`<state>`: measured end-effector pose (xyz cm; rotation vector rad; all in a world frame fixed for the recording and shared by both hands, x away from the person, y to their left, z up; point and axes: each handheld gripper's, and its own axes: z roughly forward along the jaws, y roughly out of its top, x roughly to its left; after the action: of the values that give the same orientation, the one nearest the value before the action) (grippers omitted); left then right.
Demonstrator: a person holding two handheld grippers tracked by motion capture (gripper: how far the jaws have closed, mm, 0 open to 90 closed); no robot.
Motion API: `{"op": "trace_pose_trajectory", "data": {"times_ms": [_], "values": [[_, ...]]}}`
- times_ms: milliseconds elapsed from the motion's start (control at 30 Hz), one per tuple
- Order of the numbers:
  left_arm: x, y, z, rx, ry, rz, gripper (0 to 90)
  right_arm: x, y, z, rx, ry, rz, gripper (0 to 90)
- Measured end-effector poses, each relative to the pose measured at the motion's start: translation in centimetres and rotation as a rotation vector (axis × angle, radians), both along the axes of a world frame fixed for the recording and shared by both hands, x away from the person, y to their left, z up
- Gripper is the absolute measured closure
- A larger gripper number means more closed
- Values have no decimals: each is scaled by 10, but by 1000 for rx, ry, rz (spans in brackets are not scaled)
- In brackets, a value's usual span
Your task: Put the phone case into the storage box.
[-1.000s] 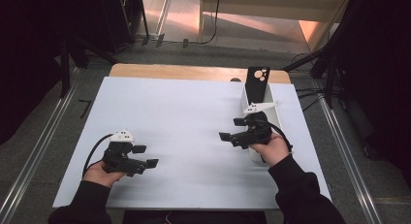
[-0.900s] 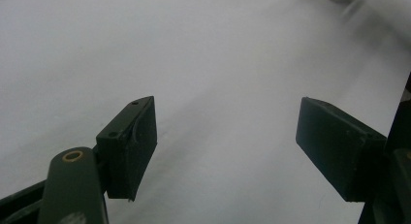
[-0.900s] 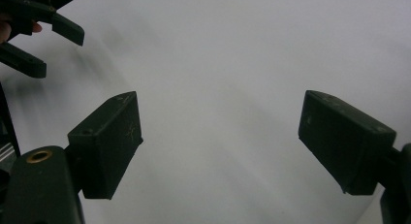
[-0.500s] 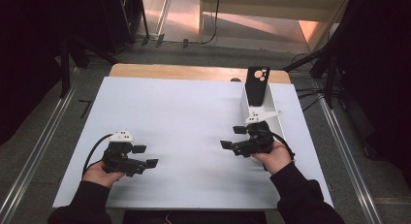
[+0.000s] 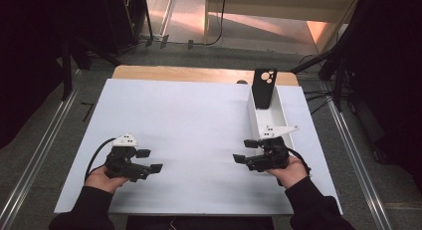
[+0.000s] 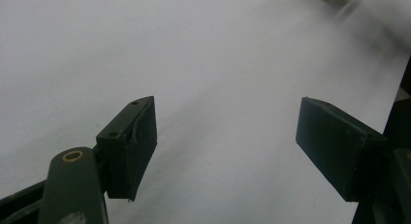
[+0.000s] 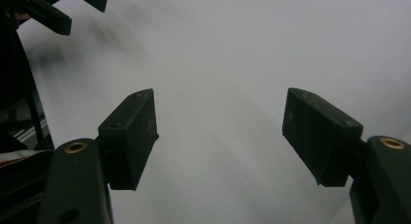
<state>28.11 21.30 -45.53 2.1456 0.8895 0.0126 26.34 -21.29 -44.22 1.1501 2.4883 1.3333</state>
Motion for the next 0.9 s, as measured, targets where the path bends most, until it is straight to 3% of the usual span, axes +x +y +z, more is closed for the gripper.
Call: {"op": "trace_pose_trajectory", "data": {"times_ms": [567,900], "values": [[-2,0,0,1,2,-7,226,-27,-8,-9,6,-1,58,269],[-7,1,0,-1,2,-17,226,-39,-15,-24,-28,14,59,270]]}}
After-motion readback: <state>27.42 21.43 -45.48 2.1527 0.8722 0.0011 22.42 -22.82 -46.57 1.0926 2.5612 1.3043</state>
